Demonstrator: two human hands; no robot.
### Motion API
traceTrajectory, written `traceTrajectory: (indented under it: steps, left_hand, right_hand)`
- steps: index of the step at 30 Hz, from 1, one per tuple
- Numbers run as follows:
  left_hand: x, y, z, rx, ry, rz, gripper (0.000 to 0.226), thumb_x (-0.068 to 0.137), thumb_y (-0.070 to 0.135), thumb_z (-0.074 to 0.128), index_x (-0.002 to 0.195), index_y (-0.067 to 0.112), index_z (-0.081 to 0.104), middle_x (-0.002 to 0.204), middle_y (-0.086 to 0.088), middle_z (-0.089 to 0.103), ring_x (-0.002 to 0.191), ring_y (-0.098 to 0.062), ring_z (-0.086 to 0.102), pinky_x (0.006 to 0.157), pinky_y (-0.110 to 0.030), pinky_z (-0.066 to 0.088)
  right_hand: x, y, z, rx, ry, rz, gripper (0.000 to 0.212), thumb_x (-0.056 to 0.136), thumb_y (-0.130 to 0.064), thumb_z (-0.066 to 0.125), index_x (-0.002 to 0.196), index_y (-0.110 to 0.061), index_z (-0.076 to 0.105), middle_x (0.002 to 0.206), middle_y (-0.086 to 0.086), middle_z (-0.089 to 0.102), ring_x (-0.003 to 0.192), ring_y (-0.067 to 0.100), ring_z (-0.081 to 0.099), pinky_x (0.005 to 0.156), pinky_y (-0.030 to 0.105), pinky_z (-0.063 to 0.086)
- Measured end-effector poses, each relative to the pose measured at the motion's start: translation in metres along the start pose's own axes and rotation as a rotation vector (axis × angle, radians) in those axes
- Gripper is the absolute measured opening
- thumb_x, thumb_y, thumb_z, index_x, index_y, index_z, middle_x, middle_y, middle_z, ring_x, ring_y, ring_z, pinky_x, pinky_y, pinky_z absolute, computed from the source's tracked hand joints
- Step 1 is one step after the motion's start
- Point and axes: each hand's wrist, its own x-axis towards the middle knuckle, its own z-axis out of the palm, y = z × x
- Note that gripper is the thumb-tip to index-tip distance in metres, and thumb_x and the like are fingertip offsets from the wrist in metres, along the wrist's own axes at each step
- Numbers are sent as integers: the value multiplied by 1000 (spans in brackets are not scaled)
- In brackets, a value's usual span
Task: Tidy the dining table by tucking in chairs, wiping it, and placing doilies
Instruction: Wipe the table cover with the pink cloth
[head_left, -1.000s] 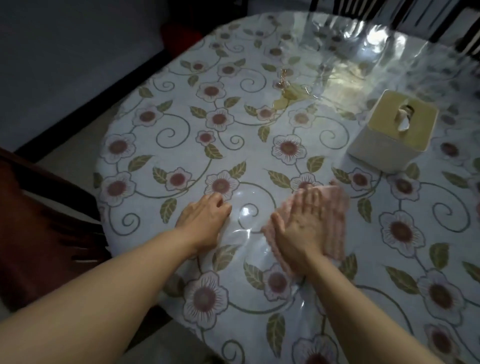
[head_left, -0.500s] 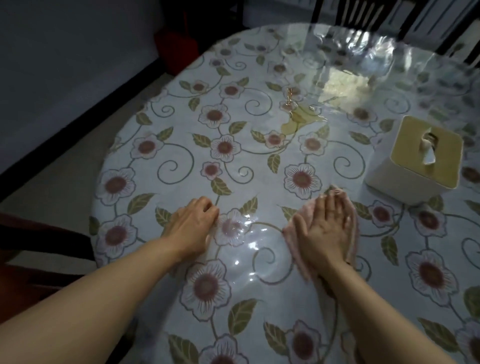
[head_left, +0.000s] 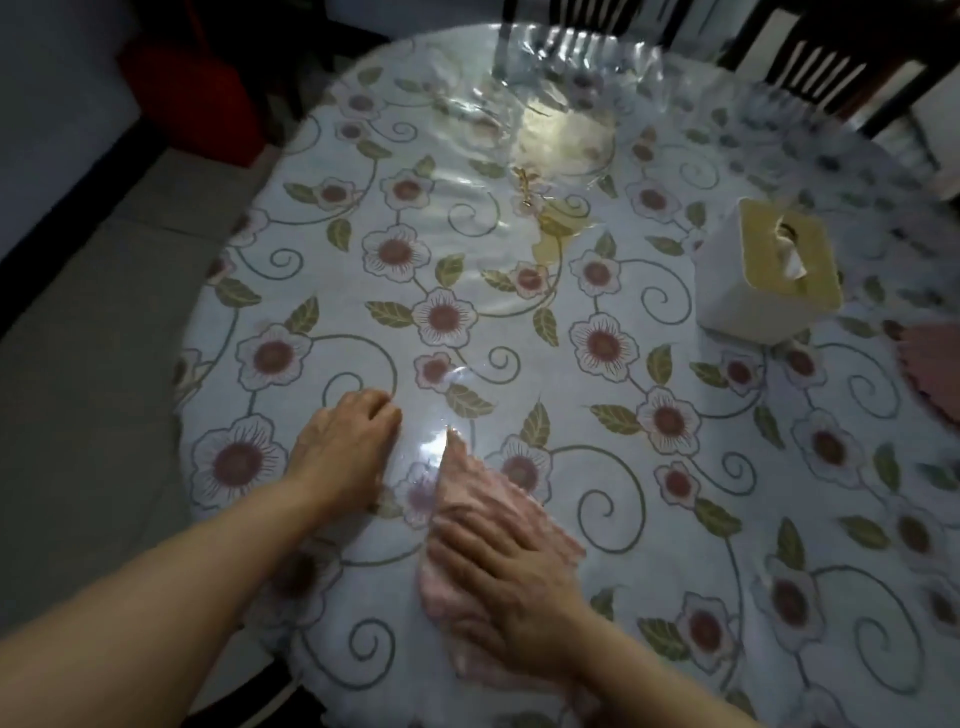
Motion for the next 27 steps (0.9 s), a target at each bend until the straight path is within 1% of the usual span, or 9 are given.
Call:
traceTrajectory:
  steps: [4, 5, 8, 12, 14, 19, 21, 23, 27]
  left_hand:
    - [-2, 2, 5, 56, -9, 50, 43, 69, 16, 61, 110, 13, 47, 125, -9, 43, 108, -28, 42, 83, -38, 42]
    - [-3, 4, 7, 56, -8, 57, 42, 69, 17, 62, 108, 13, 48, 123, -10, 43, 107, -28, 42, 80, -38, 42]
    - [-3, 14, 12, 33, -3, 99, 38, 69, 19, 65, 102, 13, 49, 120, -10, 44, 102, -29, 42, 74, -37, 40]
    - [2, 34, 18, -9, 0, 164, 27, 73, 22, 59, 97, 14, 49, 115, -10, 45, 100, -30, 42, 77, -40, 42]
    - [8, 41, 18, -14, -26, 200, 29, 72, 21, 57, 99, 15, 50, 120, -9, 44, 102, -30, 42, 79, -42, 43]
    - [27, 29, 13, 9, -27, 197, 38, 69, 20, 60, 106, 19, 50, 129, -8, 44, 109, -28, 44, 81, -40, 44]
    - [37, 14, 8, 18, -12, 129, 49, 72, 23, 61, 119, 21, 45, 137, -6, 37, 117, -26, 39, 87, -38, 42]
    - [48, -2, 3, 18, -6, 77, 54, 76, 24, 57, 127, 22, 40, 141, -5, 34, 122, -26, 37, 92, -40, 41]
    - [68, -36, -10, 22, 13, 42, 40, 81, 26, 54, 120, 20, 47, 139, -6, 38, 121, -26, 39, 93, -42, 41]
  right_hand:
    - [-22, 47, -14, -71, 44, 668, 73, 91, -56, 5, 150, -13, -5, 158, 9, -17, 146, 23, -16, 119, 44, -3]
    - [-25, 47, -13, -59, 30, 750, 76, 89, -57, 2, 149, -12, -10, 156, 11, -21, 144, 24, -21, 119, 44, -7]
    - [-26, 11, 0, 33, 18, 695, 78, 91, -54, 15, 149, -9, -13, 156, 15, -22, 143, 27, -24, 116, 45, -14]
    - [-37, -28, 12, 61, 6, 275, 72, 94, -50, 33, 151, -9, 16, 159, 13, 8, 147, 32, 2, 114, 53, 11]
    - [-40, -11, 10, 52, 74, 251, 70, 94, -54, 33, 150, -13, 22, 159, 8, 14, 147, 29, 9, 116, 50, 13]
    - [-25, 81, -7, 102, 252, 920, 83, 87, -65, 14, 151, -15, -5, 160, 5, -14, 145, 18, -17, 116, 35, -17]
    - [-10, 122, -14, 141, 272, 1106, 84, 86, -67, 12, 150, -17, -9, 159, 4, -16, 145, 19, -17, 115, 39, -19]
    - [11, 152, -22, 171, 263, 1193, 83, 90, -66, 17, 150, -14, -9, 159, 9, -13, 146, 24, -14, 116, 46, -14]
    - [76, 159, -29, 152, 205, 1195, 86, 91, -65, 14, 147, -7, -14, 157, 19, -16, 144, 31, -19, 117, 48, -10]
